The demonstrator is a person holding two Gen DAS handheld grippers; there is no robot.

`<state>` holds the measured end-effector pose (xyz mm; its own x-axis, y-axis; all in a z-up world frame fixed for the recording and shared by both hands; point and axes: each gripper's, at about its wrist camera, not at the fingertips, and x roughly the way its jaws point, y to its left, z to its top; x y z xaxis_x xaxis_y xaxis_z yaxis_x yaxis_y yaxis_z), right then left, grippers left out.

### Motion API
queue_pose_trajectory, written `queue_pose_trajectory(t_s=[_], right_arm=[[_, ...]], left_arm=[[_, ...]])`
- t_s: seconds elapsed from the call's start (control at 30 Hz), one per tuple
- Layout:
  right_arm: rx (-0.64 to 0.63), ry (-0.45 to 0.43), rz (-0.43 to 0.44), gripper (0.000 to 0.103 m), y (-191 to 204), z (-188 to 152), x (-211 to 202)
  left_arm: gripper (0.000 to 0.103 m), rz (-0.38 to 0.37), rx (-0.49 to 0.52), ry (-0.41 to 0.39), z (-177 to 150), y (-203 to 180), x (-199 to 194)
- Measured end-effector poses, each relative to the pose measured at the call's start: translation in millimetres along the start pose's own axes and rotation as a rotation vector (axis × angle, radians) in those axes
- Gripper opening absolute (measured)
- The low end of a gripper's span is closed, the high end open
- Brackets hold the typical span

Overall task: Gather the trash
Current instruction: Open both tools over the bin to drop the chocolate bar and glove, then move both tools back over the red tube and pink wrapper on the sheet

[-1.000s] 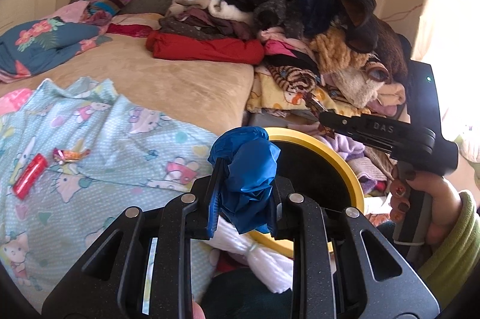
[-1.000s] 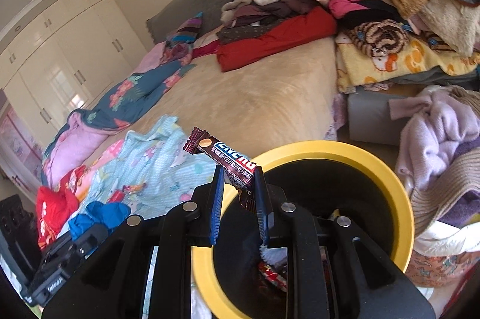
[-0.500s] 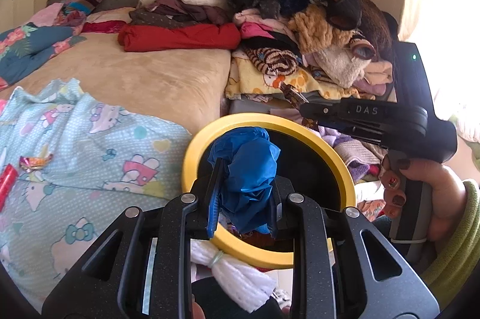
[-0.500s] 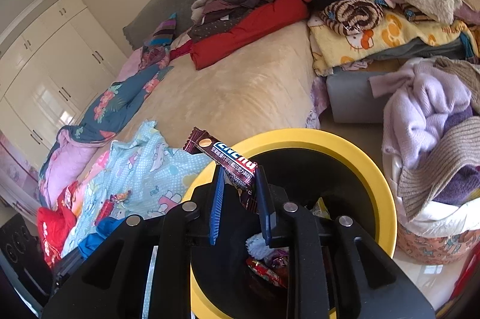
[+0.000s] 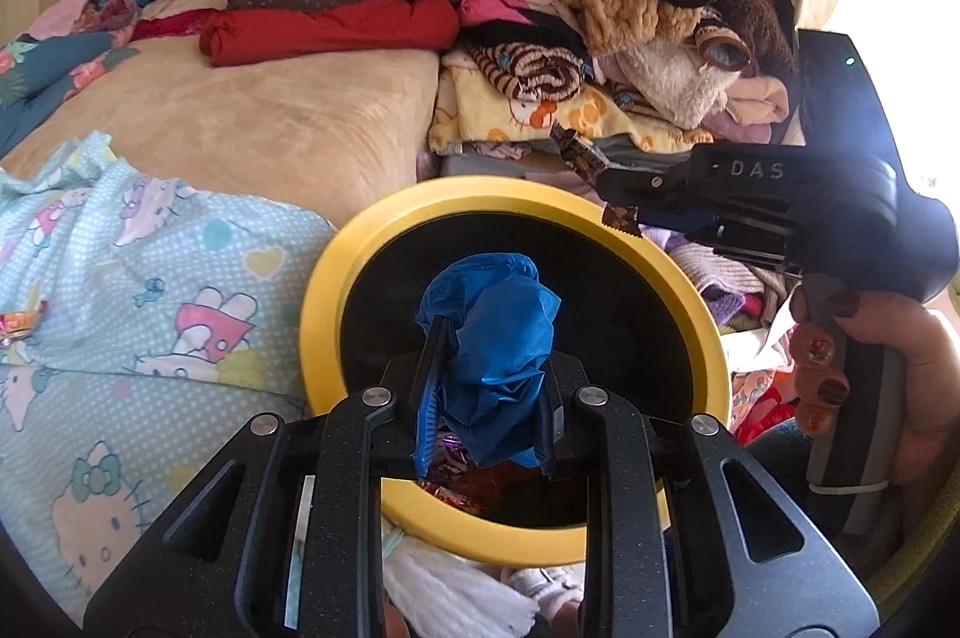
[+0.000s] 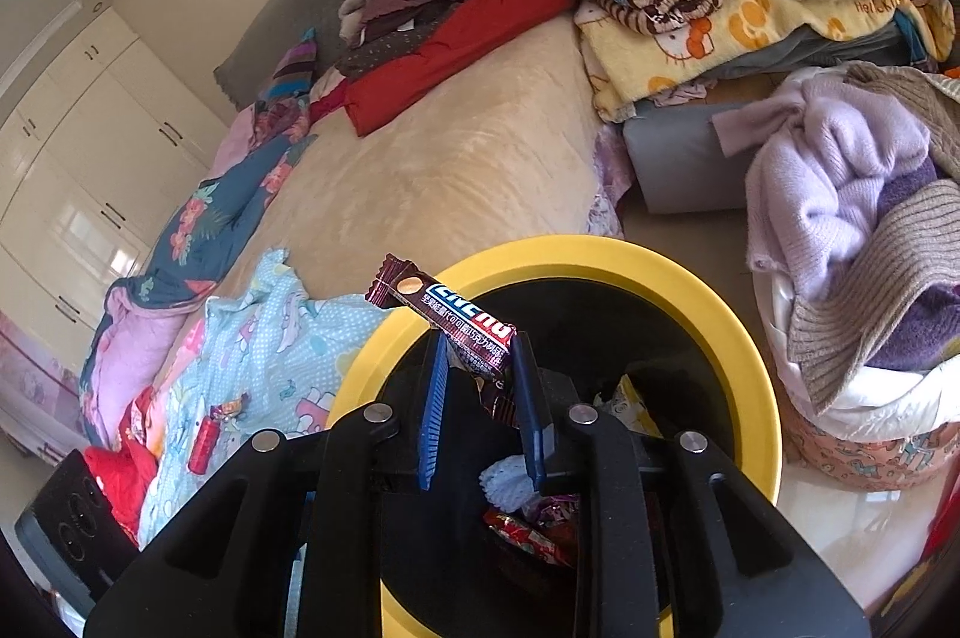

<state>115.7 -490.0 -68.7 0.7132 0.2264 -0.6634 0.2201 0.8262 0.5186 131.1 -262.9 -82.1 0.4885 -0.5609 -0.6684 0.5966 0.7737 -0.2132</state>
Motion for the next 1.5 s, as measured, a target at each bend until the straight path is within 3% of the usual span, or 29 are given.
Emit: queue_pose_trajectory(t_s=[0.4, 0.57, 0.63, 0.7, 0.83, 0.9, 0.93, 1.0, 1.5], right_arm=[[0.024, 0.007, -0.039, 0.029, -9, 1, 6], [0.029, 0.005, -0.046, 0.041, -10, 2, 7], [0.035, 0.000, -0.046, 0.045, -11, 3, 6], [0.033, -0.007, -0.046, 0.050, -10, 4, 5], [0.010, -0.027, -0.061, 0.057, -7, 7, 2], [-0.001, -0.036, -0.062, 0.060, -5, 7, 0], [-0.010, -0.041, -0.067, 0.063, -3, 8, 0], [-0.030, -0.054, -0.080, 0.064, -1, 9, -2], [-0.183, -0.096, -0.029, 0.068, 34, 4, -5]], left_arm=[[0.018, -0.015, -0.019, 0.059, 6, 0, 30], [0.018, -0.015, -0.031, 0.061, 6, 3, 34], [0.023, -0.015, -0.035, 0.061, 5, 4, 34], [0.043, -0.017, -0.051, 0.055, 6, 6, 33], [0.066, -0.012, -0.073, 0.033, 6, 8, 27], [0.088, -0.013, -0.090, 0.020, 6, 10, 23], [0.092, -0.024, -0.105, 0.008, 6, 12, 19], [0.092, -0.033, -0.123, -0.013, 5, 14, 13], [0.092, 0.120, -0.115, -0.161, 9, 41, -45]])
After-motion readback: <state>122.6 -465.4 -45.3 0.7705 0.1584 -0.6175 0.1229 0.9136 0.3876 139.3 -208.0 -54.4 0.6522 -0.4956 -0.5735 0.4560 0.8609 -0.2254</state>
